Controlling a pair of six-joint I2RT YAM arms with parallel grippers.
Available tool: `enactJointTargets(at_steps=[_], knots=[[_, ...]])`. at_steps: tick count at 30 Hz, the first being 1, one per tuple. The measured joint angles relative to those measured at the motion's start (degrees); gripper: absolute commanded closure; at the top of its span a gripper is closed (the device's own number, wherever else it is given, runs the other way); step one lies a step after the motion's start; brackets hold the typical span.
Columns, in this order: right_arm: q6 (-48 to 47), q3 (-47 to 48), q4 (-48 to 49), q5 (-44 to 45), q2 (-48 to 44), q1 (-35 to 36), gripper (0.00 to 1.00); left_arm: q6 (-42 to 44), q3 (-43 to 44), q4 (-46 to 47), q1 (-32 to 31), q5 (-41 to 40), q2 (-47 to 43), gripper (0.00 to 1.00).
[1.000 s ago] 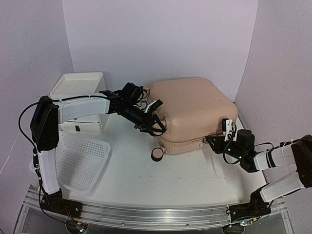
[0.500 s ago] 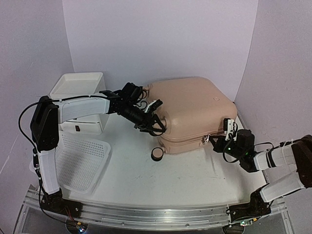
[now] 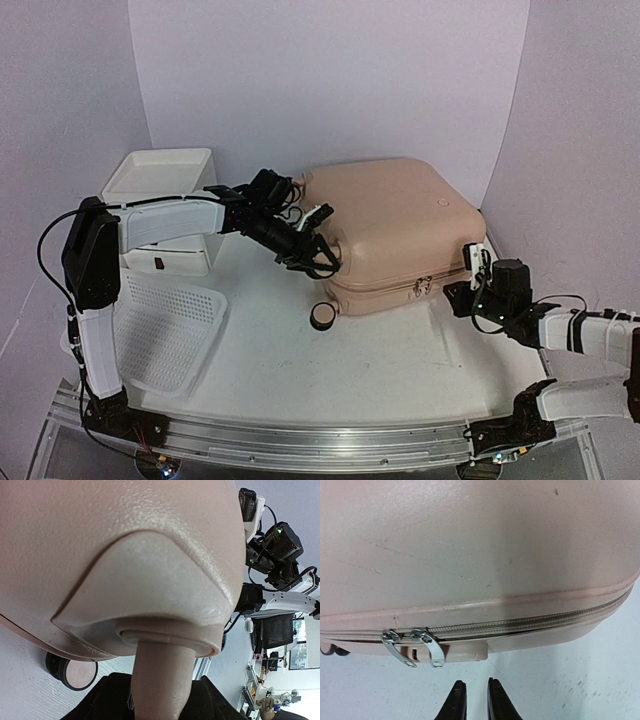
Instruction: Open, take out, and arrange the luggage
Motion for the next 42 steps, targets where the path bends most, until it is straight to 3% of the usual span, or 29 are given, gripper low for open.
enactJointTargets(at_steps=[2, 9, 29, 35, 42], knots=[[0.1, -0.7, 1.5, -2.2, -0.1, -0.4, 0.59, 0.0, 0.0, 0.0, 0.0, 0.0, 0.0, 0.91], [2.1, -2.0, 9.9, -11.0, 4.1, -1.2, 0.55, 0.0, 0.0, 0.0, 0.0, 0.0, 0.0, 0.91], [9.7, -1.7, 31.9, -17.1, 19.8, -4.3, 0.74, -0.3, 0.0, -0.5, 0.4, 0.0, -0.1, 0.91], [11.4, -0.9, 33.4, -20.3, 21.8, -4.3, 0.81, -0.6, 0.0, -0.6, 0.5, 0.0, -0.1, 0.91], [11.8, -0.5, 34.4, -21.8, 23.1, -4.2, 0.80, -0.8, 0.0, -0.6, 0.5, 0.0, -0.1, 0.91]])
